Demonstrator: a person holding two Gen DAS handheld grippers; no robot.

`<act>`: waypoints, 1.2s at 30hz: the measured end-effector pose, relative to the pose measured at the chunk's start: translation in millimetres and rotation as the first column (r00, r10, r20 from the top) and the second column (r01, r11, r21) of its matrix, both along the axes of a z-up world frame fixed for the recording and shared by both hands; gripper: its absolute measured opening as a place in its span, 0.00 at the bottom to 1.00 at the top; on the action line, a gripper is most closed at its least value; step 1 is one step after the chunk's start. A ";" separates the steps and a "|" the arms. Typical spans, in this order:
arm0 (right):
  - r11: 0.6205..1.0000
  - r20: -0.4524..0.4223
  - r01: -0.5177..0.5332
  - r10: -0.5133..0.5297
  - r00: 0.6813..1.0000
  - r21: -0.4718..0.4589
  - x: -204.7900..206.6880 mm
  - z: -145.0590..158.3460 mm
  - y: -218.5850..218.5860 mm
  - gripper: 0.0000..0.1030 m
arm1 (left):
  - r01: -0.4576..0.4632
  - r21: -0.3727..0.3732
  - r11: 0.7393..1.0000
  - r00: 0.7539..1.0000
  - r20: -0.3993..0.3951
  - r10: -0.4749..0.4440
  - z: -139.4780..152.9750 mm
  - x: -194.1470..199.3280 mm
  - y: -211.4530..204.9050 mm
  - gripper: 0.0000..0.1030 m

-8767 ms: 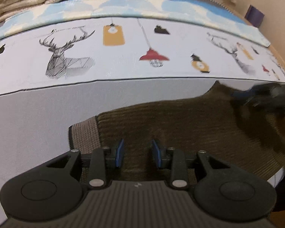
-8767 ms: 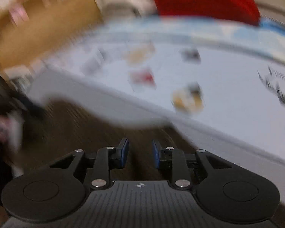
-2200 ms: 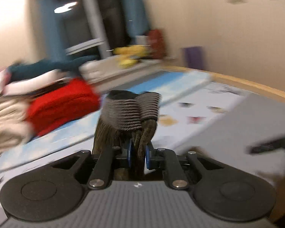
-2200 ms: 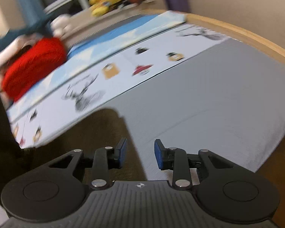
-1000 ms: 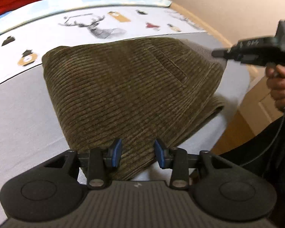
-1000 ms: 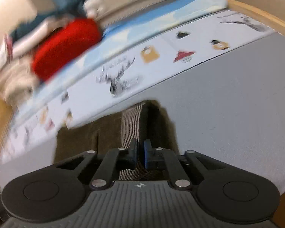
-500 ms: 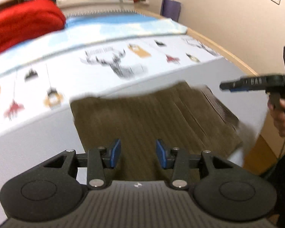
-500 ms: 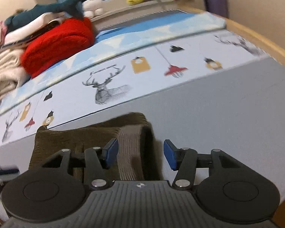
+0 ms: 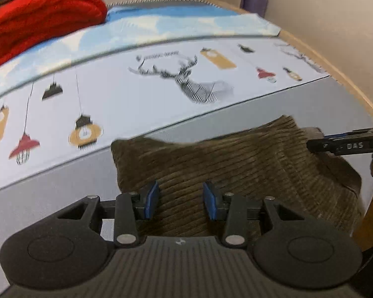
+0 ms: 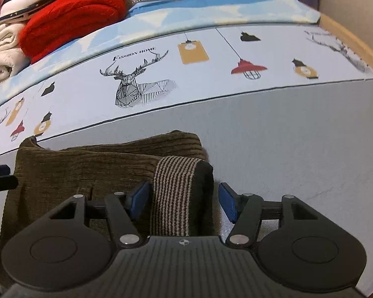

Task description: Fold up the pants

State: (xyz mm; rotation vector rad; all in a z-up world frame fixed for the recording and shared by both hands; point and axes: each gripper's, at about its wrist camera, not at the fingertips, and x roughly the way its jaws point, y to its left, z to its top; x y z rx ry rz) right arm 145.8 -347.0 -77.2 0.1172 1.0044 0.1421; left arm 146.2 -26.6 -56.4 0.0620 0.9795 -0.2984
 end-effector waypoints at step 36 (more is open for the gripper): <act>0.923 -0.272 0.052 0.059 0.960 0.382 -7.5 -41.5 -55.7 0.89 | -0.317 -0.356 0.879 0.900 -0.406 0.161 -59.1 -5.5 69.7 0.83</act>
